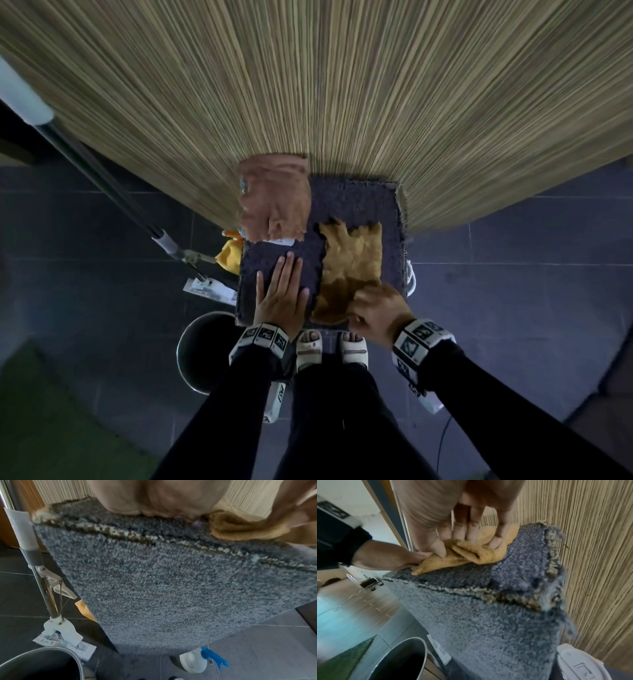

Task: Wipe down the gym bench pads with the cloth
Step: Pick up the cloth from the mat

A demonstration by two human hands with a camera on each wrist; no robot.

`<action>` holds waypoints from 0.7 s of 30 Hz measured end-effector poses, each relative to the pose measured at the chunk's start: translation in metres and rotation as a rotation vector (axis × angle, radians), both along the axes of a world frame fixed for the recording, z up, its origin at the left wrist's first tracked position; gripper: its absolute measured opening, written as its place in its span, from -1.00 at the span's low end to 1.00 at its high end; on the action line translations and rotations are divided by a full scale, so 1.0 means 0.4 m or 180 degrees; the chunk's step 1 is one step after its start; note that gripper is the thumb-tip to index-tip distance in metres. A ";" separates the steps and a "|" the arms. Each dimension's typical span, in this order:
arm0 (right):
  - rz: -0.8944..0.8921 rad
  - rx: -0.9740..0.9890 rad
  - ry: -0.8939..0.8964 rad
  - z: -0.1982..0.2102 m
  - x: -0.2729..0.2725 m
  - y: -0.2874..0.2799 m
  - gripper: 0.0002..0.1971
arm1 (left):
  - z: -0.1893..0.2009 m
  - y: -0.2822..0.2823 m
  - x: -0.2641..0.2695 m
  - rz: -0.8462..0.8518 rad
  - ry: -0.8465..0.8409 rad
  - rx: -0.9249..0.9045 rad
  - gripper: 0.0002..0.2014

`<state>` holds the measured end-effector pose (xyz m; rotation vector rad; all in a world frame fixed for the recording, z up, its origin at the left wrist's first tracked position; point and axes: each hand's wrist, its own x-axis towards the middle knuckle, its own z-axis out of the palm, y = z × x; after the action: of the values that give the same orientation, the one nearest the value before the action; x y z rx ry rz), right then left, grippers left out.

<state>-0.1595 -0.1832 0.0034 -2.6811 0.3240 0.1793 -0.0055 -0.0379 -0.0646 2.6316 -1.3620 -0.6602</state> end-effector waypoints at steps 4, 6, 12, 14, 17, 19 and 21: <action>-0.0424 0.0410 -0.0054 0.030 -0.025 0.010 -0.94 | 0.013 -0.005 -0.003 0.0002 -0.0037 0.0041 -0.41; -0.0713 0.0478 -0.0095 0.043 -0.020 -0.006 -0.86 | 0.011 -0.004 -0.003 -0.0002 -0.0058 0.0031 -0.41; -0.0920 0.0394 0.0264 0.067 0.077 -0.104 -0.71 | 0.006 -0.010 0.001 0.0006 -0.0100 0.0298 -0.40; -0.0900 0.0324 0.0415 0.061 0.116 -0.129 -0.70 | -0.002 -0.011 0.005 0.0002 -0.0052 0.0365 -0.39; -0.0943 0.0021 0.0780 0.035 0.152 -0.149 -0.64 | -0.002 -0.012 0.008 -0.0028 -0.0022 0.0354 -0.37; -0.0904 -0.0289 0.0722 0.026 0.151 -0.145 -0.57 | 0.000 -0.013 0.008 -0.0039 -0.0005 0.0352 -0.37; -0.0513 -0.0351 0.0284 0.025 0.139 -0.122 -0.61 | 0.002 -0.014 0.007 -0.0052 -0.0010 0.0387 -0.37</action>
<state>-0.1040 -0.2318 0.0133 -2.7442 0.5915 0.2388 -0.0026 -0.0435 -0.0639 2.7181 -1.3879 -0.7645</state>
